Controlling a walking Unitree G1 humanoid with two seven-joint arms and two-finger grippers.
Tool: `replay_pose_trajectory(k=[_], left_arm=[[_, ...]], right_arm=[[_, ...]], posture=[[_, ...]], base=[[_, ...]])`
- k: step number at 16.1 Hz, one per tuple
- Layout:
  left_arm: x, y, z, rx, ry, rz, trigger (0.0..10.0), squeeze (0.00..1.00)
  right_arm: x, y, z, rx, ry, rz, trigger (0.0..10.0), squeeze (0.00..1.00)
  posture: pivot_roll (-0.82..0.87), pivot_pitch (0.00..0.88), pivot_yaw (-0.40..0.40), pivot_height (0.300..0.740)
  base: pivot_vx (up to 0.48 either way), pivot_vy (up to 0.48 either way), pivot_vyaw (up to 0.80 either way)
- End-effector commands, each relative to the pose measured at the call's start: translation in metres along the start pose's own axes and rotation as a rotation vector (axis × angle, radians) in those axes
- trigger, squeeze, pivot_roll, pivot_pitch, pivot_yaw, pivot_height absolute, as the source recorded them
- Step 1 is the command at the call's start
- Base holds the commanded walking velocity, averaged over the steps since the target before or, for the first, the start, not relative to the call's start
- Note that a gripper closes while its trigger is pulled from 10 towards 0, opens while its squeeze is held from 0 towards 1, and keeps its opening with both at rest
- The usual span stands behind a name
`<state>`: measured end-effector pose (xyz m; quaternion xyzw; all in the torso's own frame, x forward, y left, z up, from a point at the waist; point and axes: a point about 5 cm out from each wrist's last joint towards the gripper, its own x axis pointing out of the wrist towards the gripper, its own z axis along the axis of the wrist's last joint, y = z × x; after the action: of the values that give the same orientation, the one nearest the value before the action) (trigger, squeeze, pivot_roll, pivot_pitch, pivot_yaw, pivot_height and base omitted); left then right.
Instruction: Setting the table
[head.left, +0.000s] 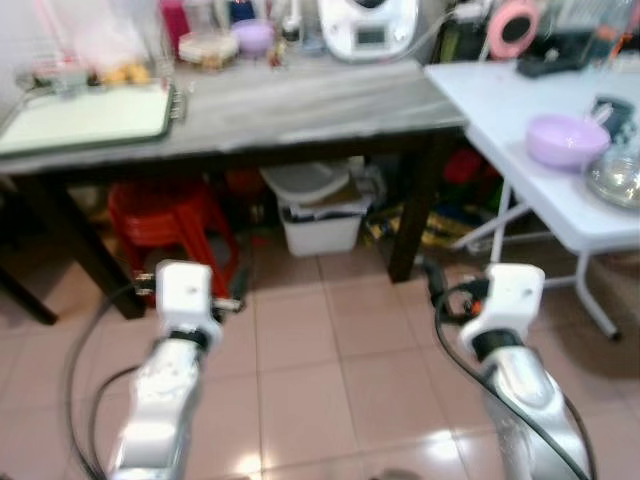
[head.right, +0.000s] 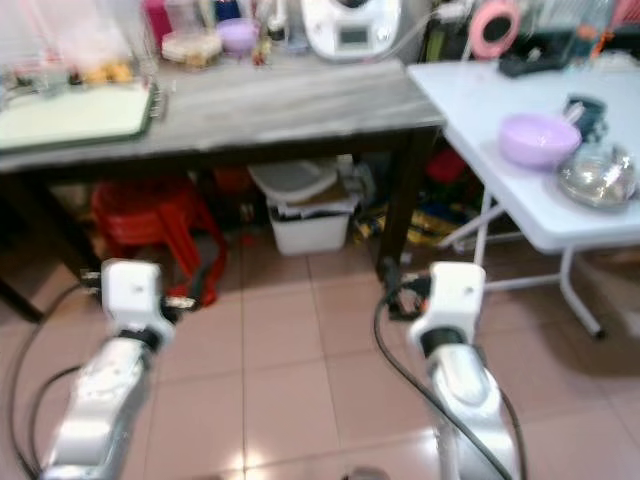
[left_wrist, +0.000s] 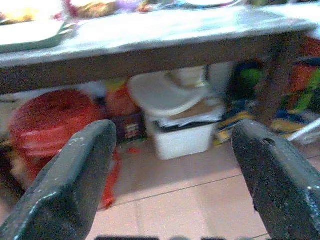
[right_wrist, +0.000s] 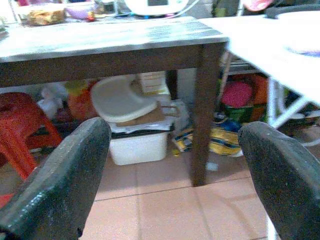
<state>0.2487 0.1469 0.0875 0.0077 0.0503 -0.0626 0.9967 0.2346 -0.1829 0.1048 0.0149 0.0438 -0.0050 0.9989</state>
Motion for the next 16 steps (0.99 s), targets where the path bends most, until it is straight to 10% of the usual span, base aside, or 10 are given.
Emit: replay_pose_trajectory(k=[1, 16], left_arm=[[-0.001, 0.007, 0.003, 0.03, -0.007, 0.012, 10.0, 0.0], [0.005, -0.008, 0.015, 0.146, -0.05, -0.091, 10.0, 0.0]], right_arm=[[0.002, 0.004, 0.006, 0.015, -0.028, 0.022, 10.0, 0.0], [0.006, 0.009, 0.007, 0.017, -0.041, 0.042, 10.0, 0.0]], posture=[[-0.05, 0.0, 0.048, 0.74], [-0.04, 0.0, 0.058, 0.74]], base=[[0.0, -0.439, 0.0], [0.362, -0.152, 0.0]])
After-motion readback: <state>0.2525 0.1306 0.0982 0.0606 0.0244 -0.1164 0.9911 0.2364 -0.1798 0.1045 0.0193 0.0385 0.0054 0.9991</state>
